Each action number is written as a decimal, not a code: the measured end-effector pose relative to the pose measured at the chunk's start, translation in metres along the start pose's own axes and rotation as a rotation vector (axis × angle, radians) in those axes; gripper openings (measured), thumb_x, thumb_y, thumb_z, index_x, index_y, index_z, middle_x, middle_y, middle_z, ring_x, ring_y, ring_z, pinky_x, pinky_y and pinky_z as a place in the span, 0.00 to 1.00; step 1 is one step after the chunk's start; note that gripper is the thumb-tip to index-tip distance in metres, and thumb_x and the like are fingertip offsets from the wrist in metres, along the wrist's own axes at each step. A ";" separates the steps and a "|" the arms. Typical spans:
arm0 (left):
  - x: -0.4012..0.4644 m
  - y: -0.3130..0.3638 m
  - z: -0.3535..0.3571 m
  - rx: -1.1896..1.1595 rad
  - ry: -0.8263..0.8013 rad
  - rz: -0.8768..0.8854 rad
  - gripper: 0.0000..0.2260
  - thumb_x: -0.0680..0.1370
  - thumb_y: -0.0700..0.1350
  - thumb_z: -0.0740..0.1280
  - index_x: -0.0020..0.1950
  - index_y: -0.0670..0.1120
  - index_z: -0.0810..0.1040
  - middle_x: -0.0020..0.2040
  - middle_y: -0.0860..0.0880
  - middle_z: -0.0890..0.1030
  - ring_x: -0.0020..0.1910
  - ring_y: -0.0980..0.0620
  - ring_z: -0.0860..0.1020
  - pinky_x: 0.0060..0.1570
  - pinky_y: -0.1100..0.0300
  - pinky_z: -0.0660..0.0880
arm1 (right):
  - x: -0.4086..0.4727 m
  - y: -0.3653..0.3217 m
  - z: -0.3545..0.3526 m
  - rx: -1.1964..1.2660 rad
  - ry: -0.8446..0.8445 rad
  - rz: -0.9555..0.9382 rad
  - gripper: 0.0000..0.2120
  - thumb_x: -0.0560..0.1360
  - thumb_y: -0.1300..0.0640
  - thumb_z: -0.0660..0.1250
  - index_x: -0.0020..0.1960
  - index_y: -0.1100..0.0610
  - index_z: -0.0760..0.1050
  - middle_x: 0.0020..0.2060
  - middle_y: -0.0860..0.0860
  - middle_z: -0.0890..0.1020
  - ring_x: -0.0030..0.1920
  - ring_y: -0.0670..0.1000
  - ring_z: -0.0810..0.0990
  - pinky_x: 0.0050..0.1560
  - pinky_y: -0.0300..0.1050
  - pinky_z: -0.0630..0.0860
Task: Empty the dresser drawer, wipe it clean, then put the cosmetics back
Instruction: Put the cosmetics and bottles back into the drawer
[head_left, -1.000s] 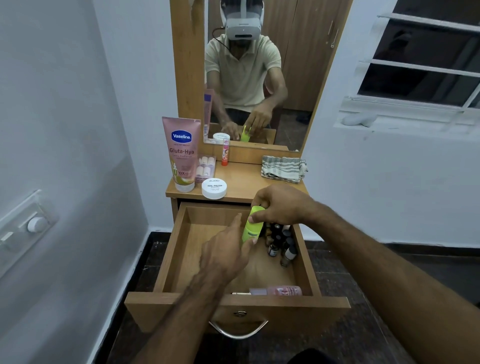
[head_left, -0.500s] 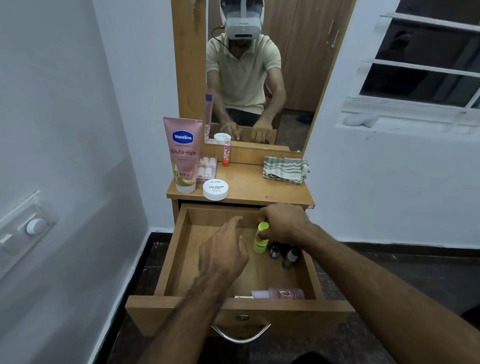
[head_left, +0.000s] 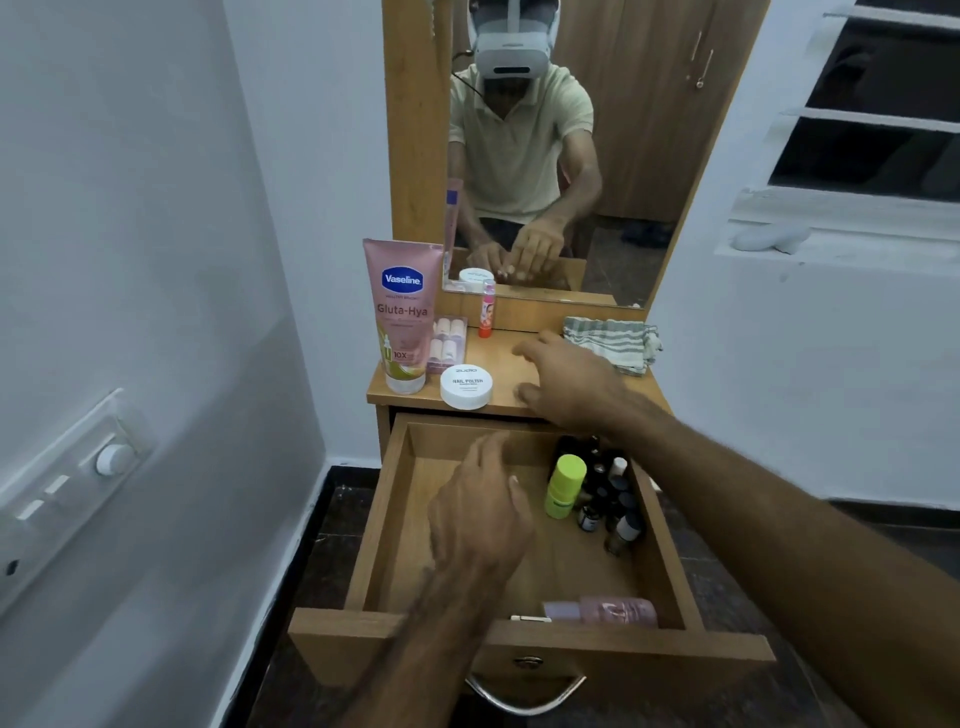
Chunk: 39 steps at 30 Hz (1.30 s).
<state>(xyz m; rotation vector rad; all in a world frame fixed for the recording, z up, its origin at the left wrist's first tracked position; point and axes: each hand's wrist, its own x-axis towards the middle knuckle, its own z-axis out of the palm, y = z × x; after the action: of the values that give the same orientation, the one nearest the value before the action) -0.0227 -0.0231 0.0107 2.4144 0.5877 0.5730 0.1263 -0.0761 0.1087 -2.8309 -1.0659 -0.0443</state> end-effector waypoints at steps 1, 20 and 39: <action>0.001 -0.001 0.000 0.006 0.012 -0.012 0.25 0.81 0.48 0.63 0.78 0.51 0.64 0.75 0.54 0.69 0.68 0.54 0.74 0.64 0.55 0.75 | 0.012 -0.003 0.000 -0.003 -0.008 -0.002 0.29 0.78 0.50 0.69 0.77 0.50 0.65 0.72 0.48 0.71 0.68 0.53 0.74 0.60 0.53 0.77; 0.003 -0.003 0.008 0.027 -0.005 -0.029 0.28 0.82 0.48 0.62 0.81 0.52 0.56 0.81 0.53 0.59 0.77 0.54 0.63 0.74 0.54 0.61 | 0.102 -0.021 -0.009 0.094 0.173 0.057 0.10 0.81 0.56 0.63 0.62 0.50 0.73 0.55 0.49 0.79 0.50 0.51 0.77 0.44 0.47 0.73; -0.002 0.006 0.003 0.121 -0.026 0.062 0.25 0.79 0.46 0.65 0.77 0.49 0.66 0.74 0.52 0.72 0.70 0.52 0.72 0.69 0.50 0.69 | -0.079 0.027 -0.041 -0.031 -0.205 -0.074 0.05 0.74 0.53 0.70 0.49 0.47 0.83 0.43 0.42 0.83 0.47 0.46 0.81 0.48 0.48 0.81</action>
<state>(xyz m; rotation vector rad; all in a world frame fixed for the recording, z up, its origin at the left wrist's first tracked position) -0.0212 -0.0299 0.0112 2.5581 0.5527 0.5454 0.0857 -0.1527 0.1410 -2.8715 -1.2193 0.2295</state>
